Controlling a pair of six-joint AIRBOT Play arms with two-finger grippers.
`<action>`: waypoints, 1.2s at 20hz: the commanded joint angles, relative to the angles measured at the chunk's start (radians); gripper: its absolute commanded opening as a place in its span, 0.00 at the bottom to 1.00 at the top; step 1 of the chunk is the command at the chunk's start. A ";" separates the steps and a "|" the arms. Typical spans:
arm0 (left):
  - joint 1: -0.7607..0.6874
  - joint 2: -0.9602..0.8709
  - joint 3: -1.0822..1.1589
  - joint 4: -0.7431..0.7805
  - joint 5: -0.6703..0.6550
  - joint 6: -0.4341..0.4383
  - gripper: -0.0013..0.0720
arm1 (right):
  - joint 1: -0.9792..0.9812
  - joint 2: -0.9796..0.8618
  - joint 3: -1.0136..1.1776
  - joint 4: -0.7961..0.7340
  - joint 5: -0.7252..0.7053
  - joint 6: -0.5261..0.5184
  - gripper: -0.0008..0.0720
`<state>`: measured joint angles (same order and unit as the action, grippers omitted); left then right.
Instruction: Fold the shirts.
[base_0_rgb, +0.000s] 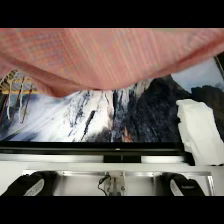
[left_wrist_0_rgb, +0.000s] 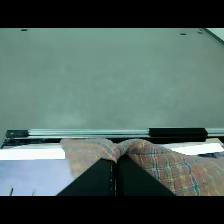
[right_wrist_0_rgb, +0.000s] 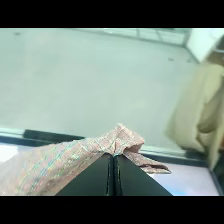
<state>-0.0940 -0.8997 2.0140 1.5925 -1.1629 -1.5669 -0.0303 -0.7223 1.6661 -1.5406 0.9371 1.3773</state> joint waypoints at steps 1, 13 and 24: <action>0.067 0.034 -0.026 0.034 0.033 -0.001 0.06 | 0.000 0.035 0.018 -0.159 0.150 0.059 0.08; 0.085 -0.458 -0.027 -0.184 -0.050 -0.016 0.06 | 0.000 -0.216 -0.479 0.029 0.344 0.229 0.08; -0.005 -1.084 -0.026 -0.701 -0.056 -0.018 0.44 | 0.001 -0.631 -0.652 0.389 0.099 0.302 0.08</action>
<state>-0.0814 -1.8744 1.9865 1.0088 -1.1881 -1.5841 -0.0296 -1.2953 1.0271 -1.2358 1.0550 1.6833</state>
